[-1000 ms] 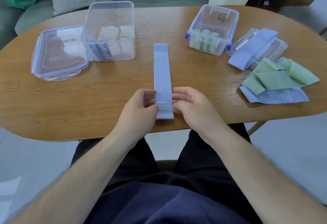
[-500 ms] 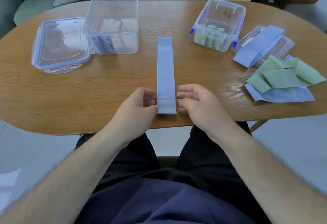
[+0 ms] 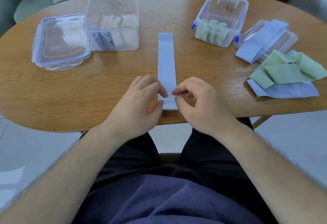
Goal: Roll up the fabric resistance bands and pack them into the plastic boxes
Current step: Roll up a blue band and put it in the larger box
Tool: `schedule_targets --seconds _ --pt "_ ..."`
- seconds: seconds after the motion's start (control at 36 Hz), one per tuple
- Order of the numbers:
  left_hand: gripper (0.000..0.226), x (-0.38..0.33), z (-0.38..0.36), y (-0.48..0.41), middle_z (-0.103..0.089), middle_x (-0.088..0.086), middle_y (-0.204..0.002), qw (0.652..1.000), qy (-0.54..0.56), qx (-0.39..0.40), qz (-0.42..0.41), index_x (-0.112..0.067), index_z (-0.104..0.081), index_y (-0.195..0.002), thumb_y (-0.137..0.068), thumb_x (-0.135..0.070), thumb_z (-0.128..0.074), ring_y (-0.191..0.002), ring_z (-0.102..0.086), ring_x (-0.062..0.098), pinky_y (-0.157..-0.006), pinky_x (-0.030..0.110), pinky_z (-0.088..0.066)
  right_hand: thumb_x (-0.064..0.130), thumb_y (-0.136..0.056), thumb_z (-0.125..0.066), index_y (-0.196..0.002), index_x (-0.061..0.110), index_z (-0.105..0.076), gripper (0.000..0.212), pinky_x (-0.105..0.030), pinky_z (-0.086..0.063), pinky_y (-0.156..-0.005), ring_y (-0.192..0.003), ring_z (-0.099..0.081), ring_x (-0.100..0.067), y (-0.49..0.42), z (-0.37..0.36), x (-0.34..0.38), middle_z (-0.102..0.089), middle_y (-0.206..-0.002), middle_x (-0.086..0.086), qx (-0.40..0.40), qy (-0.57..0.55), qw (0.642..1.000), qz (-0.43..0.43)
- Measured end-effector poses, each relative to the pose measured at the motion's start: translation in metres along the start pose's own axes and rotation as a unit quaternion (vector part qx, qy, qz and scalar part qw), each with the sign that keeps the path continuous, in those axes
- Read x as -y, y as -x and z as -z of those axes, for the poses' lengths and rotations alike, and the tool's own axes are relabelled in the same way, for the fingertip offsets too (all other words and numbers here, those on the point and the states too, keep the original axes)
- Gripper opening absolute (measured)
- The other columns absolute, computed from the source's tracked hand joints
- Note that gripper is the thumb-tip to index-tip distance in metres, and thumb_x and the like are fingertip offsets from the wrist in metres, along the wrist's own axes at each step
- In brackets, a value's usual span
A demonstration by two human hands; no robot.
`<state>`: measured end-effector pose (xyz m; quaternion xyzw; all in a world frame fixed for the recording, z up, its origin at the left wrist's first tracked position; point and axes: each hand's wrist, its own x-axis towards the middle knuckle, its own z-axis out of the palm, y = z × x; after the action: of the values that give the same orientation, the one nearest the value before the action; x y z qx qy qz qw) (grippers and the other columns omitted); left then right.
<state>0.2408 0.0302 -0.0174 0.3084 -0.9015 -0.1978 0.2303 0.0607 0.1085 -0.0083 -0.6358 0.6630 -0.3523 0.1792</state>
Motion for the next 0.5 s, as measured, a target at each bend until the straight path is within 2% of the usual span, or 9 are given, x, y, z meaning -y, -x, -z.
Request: schedule_targets --seconds 0.08,0.22,0.33,0.5 --pt "0.016 0.001 0.002 -0.001 -0.057 -0.007 -0.106 0.999 0.021 0.02 -0.044 -0.016 -0.064 -0.099 -0.086 -0.007 -0.067 -0.106 -0.054 0.015 -0.097 0.026 -0.041 0.011 -0.09 -0.066 -0.096 0.016 -0.07 0.009 -0.025 -0.047 -0.089 -0.1 -0.058 -0.009 -0.001 0.003 -0.004 -0.064 -0.095 0.009 0.014 0.02 0.998 0.064" --pt "0.013 0.007 -0.004 0.0 -0.059 -0.005 -0.104 0.995 0.032 0.073 -0.06 -0.016 -0.063 -0.096 -0.084 -0.013 -0.065 -0.101 -0.058 0.017 -0.089 0.041 -0.049 0.011 -0.087 -0.072 -0.095 0.018 -0.07 0.011 -0.022 -0.047 -0.091 -0.102 -0.06 -0.005 -0.001 0.004 -0.01 -0.068 -0.1 0.01 0.063 0.027 0.993 0.092" --pt "0.012 0.012 -0.007 0.0 -0.057 -0.007 -0.103 0.994 0.013 0.091 -0.062 -0.019 -0.061 -0.095 -0.085 -0.02 -0.069 -0.1 -0.056 0.017 -0.088 0.041 -0.048 0.01 -0.085 -0.073 -0.089 0.017 -0.07 0.008 -0.026 -0.048 -0.089 -0.099 -0.061 -0.008 -0.002 0.001 -0.015 -0.068 -0.098 0.008 0.1 0.033 0.99 0.096" --pt "0.009 0.017 -0.01 -0.002 -0.058 -0.008 -0.104 0.994 0.017 0.088 -0.059 -0.02 -0.064 -0.09 -0.087 -0.019 -0.073 -0.101 -0.056 0.015 -0.092 0.037 -0.047 0.012 -0.085 -0.075 -0.085 0.018 -0.07 0.007 -0.02 -0.042 -0.094 -0.106 -0.057 -0.006 -0.004 0.001 -0.018 -0.067 -0.103 0.009 0.12 0.049 0.987 0.097"
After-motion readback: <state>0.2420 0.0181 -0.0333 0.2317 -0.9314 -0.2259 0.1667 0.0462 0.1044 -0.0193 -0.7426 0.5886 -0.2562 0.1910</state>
